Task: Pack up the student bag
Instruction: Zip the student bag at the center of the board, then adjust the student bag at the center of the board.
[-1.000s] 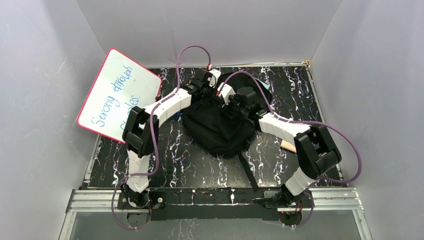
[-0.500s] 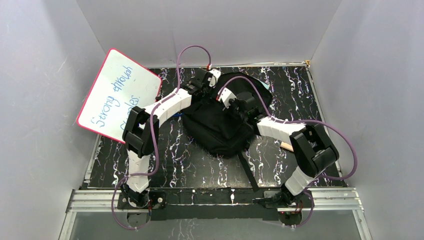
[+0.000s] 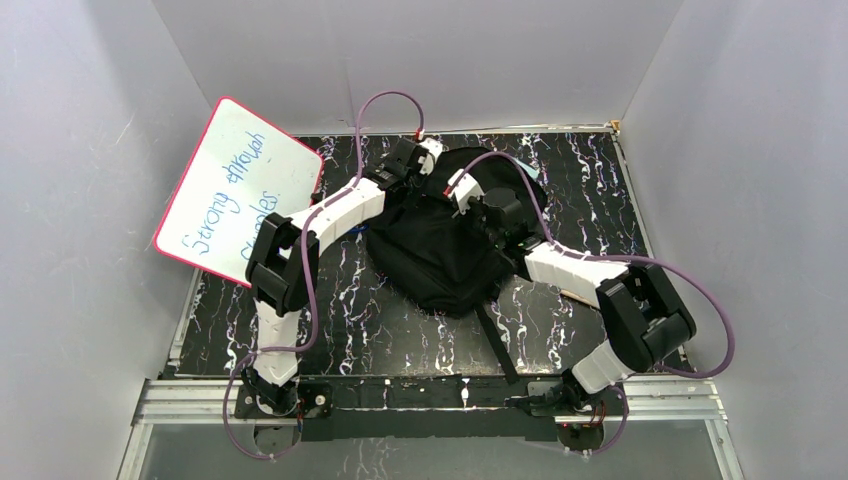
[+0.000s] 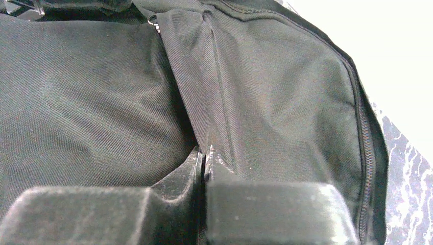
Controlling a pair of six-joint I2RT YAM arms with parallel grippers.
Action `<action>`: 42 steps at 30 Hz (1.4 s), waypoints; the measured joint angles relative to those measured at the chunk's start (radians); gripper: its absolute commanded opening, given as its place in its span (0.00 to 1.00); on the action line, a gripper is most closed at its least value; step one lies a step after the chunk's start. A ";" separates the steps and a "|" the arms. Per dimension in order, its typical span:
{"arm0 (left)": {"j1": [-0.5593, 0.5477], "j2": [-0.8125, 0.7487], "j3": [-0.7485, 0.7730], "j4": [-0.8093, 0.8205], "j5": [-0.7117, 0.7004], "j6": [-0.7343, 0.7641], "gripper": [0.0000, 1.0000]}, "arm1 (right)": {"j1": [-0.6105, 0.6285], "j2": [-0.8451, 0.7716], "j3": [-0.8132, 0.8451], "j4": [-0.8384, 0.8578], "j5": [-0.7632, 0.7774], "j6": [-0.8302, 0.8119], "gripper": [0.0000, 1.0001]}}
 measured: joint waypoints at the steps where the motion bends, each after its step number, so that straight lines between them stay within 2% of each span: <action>1: -0.002 0.000 0.000 0.000 -0.001 0.000 0.14 | 0.000 -0.004 0.000 -0.003 0.000 0.012 0.29; 4: 0.000 0.000 0.000 -0.008 -0.006 -0.002 0.33 | -0.002 -0.029 0.000 -0.028 0.021 0.048 0.40; 7: 0.002 -0.002 0.000 -0.012 -0.010 -0.010 0.47 | -0.008 -0.092 0.000 -0.070 0.073 0.101 0.55; 12: 0.005 -0.060 -0.040 -0.007 -0.010 -0.029 0.54 | -0.044 -0.218 0.014 -0.164 0.179 0.261 0.67; 14: 0.005 -0.109 -0.068 0.001 -0.009 -0.048 0.55 | -0.114 -0.244 0.052 -0.243 0.187 0.372 0.70; 16: 0.005 -0.178 -0.111 0.020 -0.008 -0.070 0.56 | -0.241 -0.250 0.096 -0.323 0.172 0.497 0.77; 19: 0.005 -0.309 -0.208 0.063 -0.006 -0.101 0.59 | -0.425 -0.247 0.109 -0.403 0.114 0.644 0.86; 21: 0.005 -0.383 -0.266 0.089 -0.013 -0.114 0.62 | -0.503 -0.228 0.109 -0.443 0.061 0.702 0.89; 25: 0.005 -0.488 -0.358 0.137 -0.055 -0.125 0.64 | -0.593 -0.124 0.127 -0.499 -0.094 0.783 0.92; 28: 0.005 -0.504 -0.386 0.160 -0.080 -0.125 0.64 | -0.635 -0.040 0.139 -0.497 -0.213 0.808 0.92; 35: 0.005 -0.503 -0.406 0.166 -0.086 -0.127 0.65 | -0.684 0.121 0.169 -0.410 -0.408 0.857 0.91; 42: 0.005 -0.503 -0.407 0.173 -0.088 -0.127 0.65 | -0.683 0.248 0.178 -0.230 -0.594 0.930 0.88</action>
